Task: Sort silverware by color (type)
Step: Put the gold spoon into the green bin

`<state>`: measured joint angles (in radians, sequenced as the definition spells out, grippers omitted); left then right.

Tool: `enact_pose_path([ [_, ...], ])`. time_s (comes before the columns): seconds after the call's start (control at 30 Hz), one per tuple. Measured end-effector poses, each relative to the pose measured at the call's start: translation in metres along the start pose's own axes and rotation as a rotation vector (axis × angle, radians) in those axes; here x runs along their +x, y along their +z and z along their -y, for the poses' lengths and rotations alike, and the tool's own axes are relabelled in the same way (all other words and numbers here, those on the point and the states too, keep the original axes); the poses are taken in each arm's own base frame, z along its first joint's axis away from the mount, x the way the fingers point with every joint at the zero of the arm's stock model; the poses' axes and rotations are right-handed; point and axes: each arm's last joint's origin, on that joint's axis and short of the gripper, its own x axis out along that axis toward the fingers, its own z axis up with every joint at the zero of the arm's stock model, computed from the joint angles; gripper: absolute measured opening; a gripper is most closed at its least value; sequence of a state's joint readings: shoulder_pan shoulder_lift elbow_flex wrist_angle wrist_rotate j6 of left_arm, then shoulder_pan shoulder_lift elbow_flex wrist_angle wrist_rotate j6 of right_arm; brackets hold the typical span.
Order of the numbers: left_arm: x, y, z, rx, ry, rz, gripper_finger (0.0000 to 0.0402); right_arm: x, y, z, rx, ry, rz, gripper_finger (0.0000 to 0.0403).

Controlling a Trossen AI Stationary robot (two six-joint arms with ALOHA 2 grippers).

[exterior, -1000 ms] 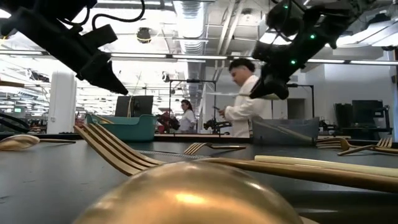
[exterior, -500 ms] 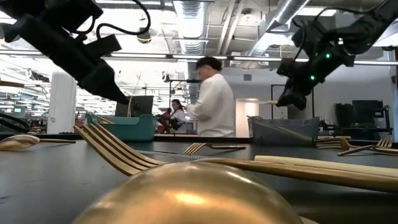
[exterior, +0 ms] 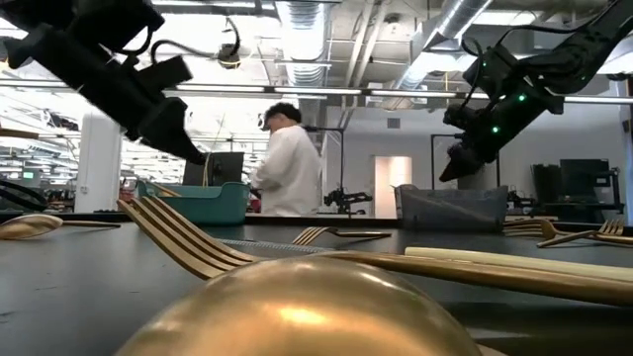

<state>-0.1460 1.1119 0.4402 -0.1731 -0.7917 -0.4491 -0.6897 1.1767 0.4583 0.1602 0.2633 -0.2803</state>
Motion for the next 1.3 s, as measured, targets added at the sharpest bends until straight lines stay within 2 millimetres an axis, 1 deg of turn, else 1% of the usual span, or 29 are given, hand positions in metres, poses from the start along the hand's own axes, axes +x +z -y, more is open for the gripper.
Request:
enact_pose_path([
  [0.1,-0.002,-0.005,-0.009,-0.168,0.046,-0.056,0.0106,-0.002,0.001,-0.012,0.127,0.137,0.006,0.0222],
  [0.23,-0.004,-0.016,-0.021,-0.314,0.091,-0.185,0.0106,-0.008,0.004,-0.031,0.21,0.244,0.003,0.0212],
  [0.4,-0.006,-0.029,-0.027,-0.403,0.101,-0.37,0.0106,-0.019,0.012,-0.055,0.266,0.345,0.046,0.0197],
  [0.53,-0.009,-0.035,-0.027,-0.468,0.071,-0.512,0.0106,-0.028,0.016,-0.073,0.238,0.418,0.083,0.0185],
  [0.67,-0.012,-0.04,-0.026,-0.476,0.042,-0.603,0.0106,-0.036,0.018,-0.084,0.217,0.403,0.106,0.0173],
  [0.77,-0.015,-0.042,-0.027,-0.475,0.066,-0.626,0.0102,-0.039,0.018,-0.089,0.211,0.378,0.11,0.0165],
  [0.9,-0.018,-0.044,-0.027,-0.47,0.088,-0.636,0.0093,-0.042,0.018,-0.093,0.21,0.39,0.113,0.0158],
  [1.0,-0.022,-0.036,-0.022,-0.434,0.06,-0.604,0.0086,-0.044,0.018,-0.095,0.228,0.399,0.11,0.0154],
  [1.13,-0.032,-0.021,-0.016,-0.32,0.023,-0.525,0.0079,-0.044,0.018,-0.096,0.258,0.404,0.106,0.0153],
  [1.23,-0.042,-0.015,-0.019,-0.281,0.092,-0.519,0.0078,-0.044,0.02,-0.095,0.344,0.403,0.111,0.0153],
  [1.3,-0.046,-0.016,-0.022,-0.307,0.145,-0.501,0.008,-0.045,0.022,-0.095,0.414,0.395,0.117,0.0153],
])
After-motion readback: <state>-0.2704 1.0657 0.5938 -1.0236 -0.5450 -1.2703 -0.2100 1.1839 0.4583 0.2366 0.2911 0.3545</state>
